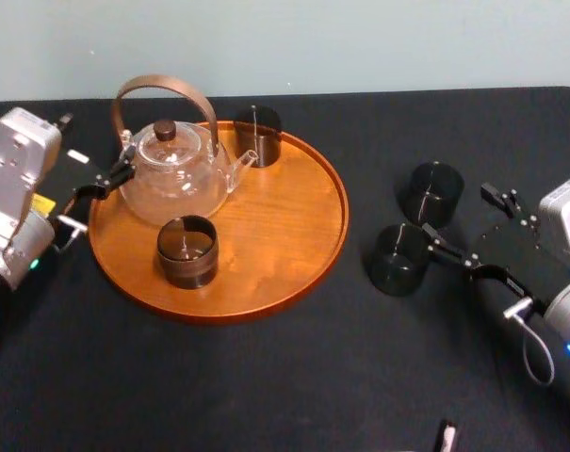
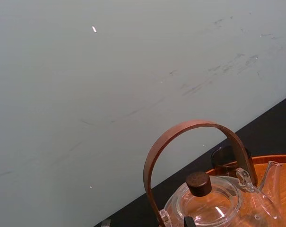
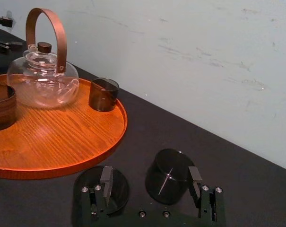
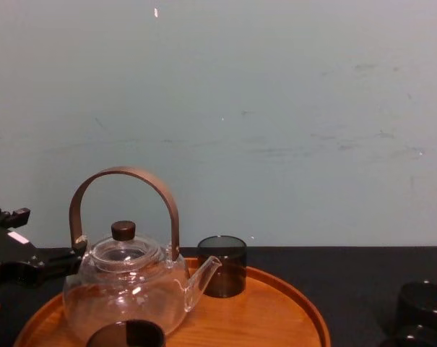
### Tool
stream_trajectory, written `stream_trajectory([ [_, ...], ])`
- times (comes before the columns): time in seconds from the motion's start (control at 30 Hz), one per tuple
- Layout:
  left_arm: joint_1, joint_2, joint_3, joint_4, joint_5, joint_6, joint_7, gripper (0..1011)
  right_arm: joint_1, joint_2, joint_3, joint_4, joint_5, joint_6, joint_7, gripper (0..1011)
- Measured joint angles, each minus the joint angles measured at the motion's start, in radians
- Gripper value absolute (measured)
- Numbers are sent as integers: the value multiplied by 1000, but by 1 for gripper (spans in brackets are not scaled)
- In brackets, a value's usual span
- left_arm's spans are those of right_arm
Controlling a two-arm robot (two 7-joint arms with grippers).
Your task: Pick up the glass from the table and place it on the tray.
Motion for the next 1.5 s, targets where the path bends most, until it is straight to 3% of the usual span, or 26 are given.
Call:
stream_trajectory([
  [0.53, 0, 0, 0, 0, 0, 0, 0, 1001, -69, -27, 20, -37, -20, 7, 34, 1003],
  [1.5, 0, 0, 0, 0, 0, 0, 0, 1001, -80, -100, 52, 9, 14, 59, 147, 1003],
])
